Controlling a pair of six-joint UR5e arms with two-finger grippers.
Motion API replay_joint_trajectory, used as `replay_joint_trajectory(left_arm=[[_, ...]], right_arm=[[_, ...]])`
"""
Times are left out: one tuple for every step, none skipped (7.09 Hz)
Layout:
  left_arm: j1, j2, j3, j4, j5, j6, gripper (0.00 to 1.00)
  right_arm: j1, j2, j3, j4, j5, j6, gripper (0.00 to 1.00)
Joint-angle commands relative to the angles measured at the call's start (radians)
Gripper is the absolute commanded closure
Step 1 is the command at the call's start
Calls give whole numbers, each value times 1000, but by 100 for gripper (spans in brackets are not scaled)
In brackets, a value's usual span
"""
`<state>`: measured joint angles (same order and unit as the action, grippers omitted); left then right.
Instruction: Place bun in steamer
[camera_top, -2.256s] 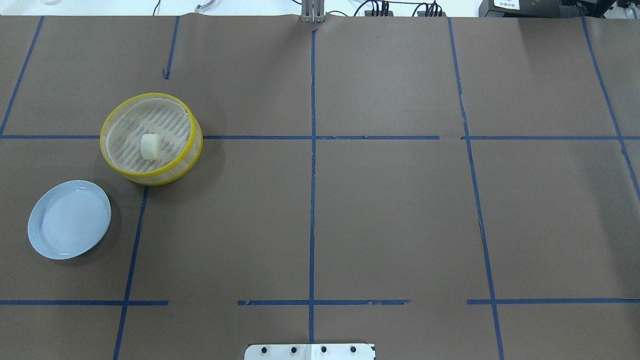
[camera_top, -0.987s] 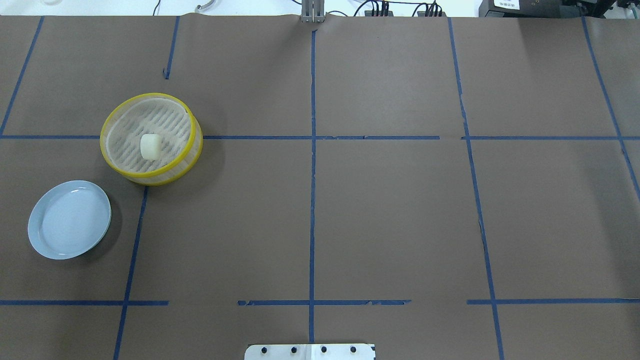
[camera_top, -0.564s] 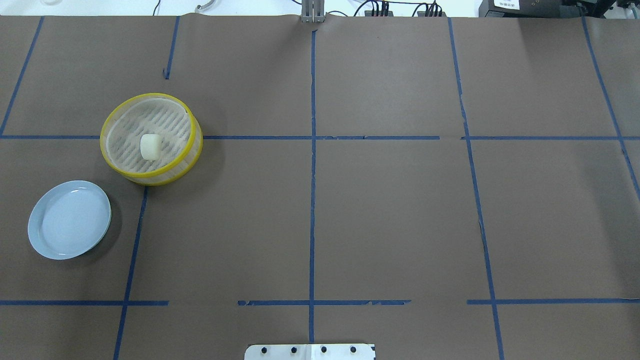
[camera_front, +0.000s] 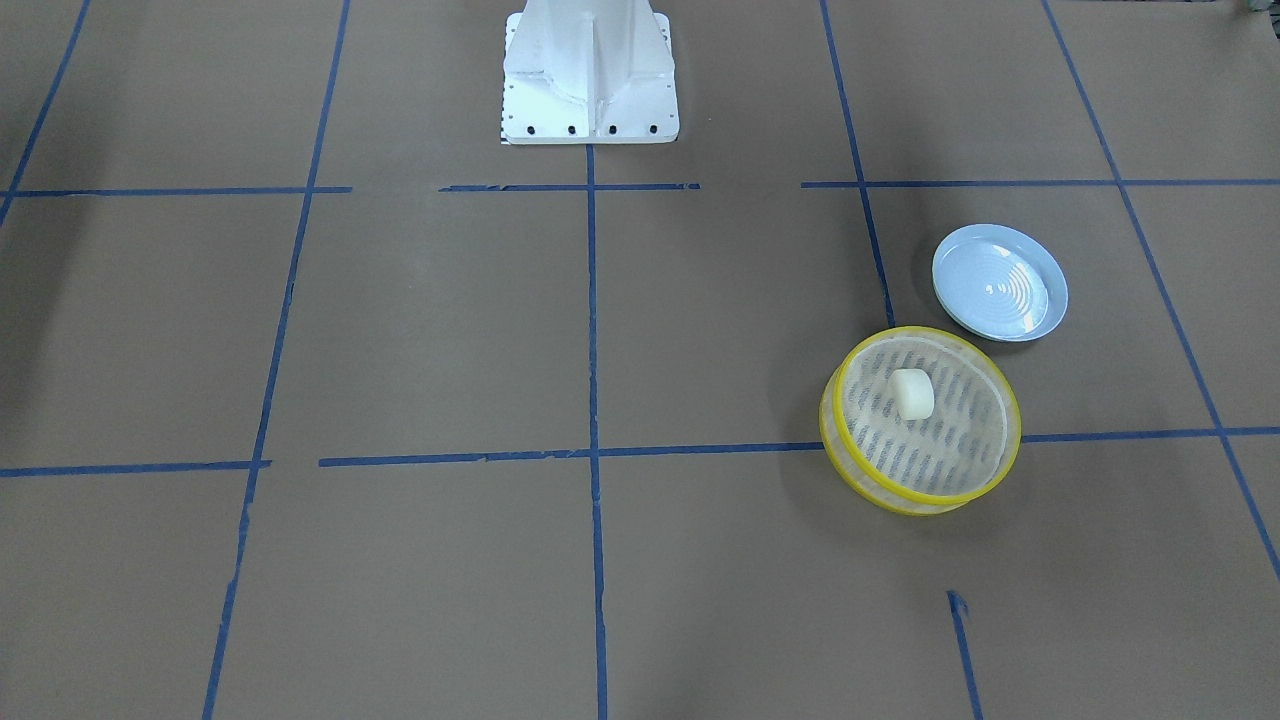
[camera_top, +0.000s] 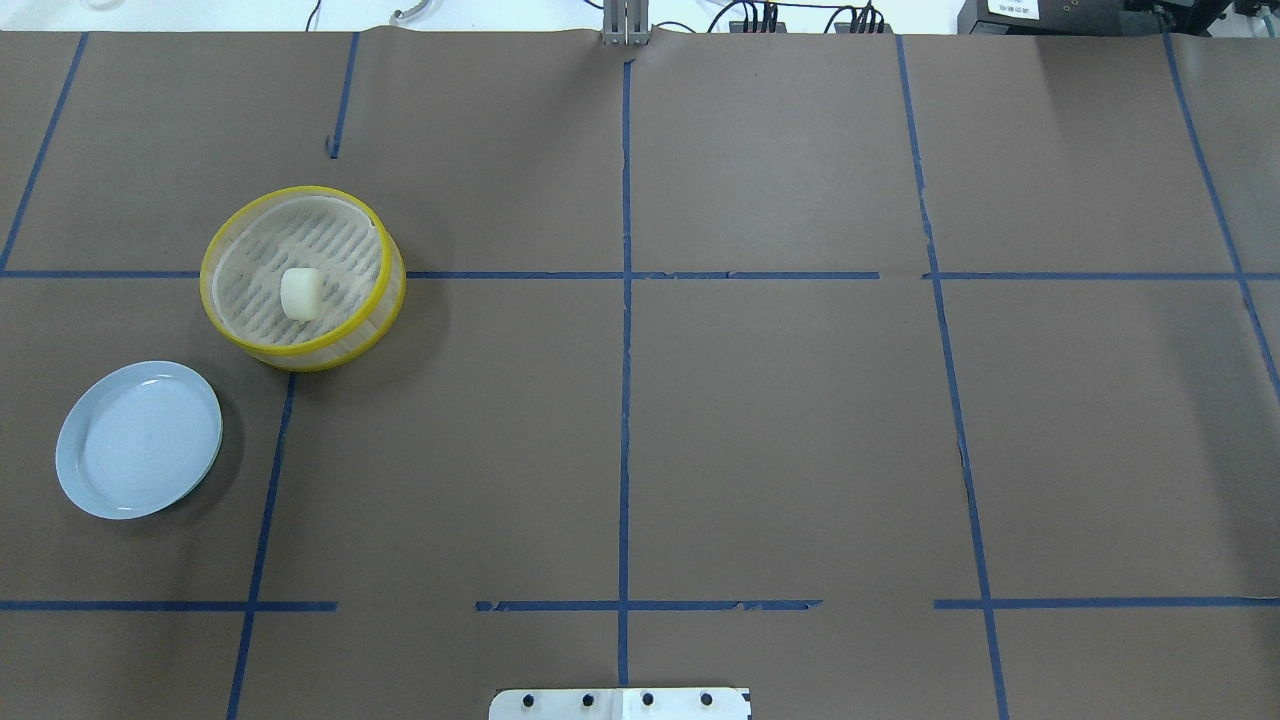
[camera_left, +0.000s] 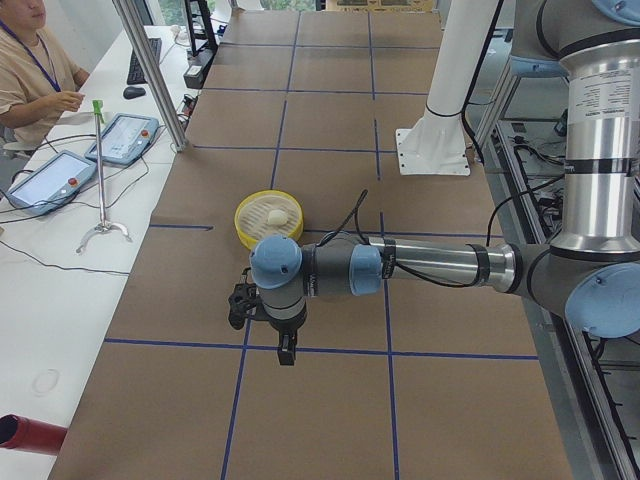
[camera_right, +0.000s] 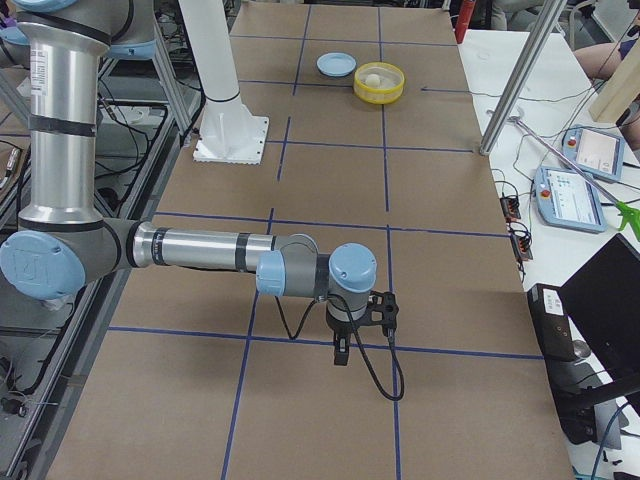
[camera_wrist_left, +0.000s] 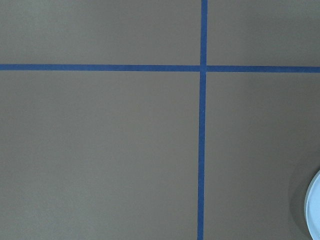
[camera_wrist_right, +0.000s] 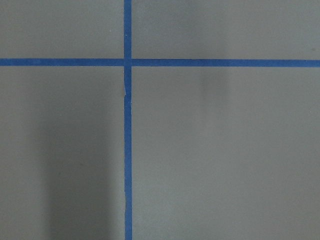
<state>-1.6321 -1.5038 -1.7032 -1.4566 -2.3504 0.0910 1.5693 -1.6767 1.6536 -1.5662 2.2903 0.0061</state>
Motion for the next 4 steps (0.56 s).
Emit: replay_joint_trajectory(left_arm=[[0, -1, 4, -11, 0, 1, 0], [0, -4, -1, -8, 2, 0, 0], [0, -3, -13, -10, -4, 0, 0], [0, -1, -15, -10, -6, 1, 0]], right_arm=[[0, 0, 0, 0, 0, 0, 0], [0, 0, 0, 0, 0, 0, 0], [0, 0, 0, 0, 0, 0, 0], [0, 0, 0, 0, 0, 0, 0]])
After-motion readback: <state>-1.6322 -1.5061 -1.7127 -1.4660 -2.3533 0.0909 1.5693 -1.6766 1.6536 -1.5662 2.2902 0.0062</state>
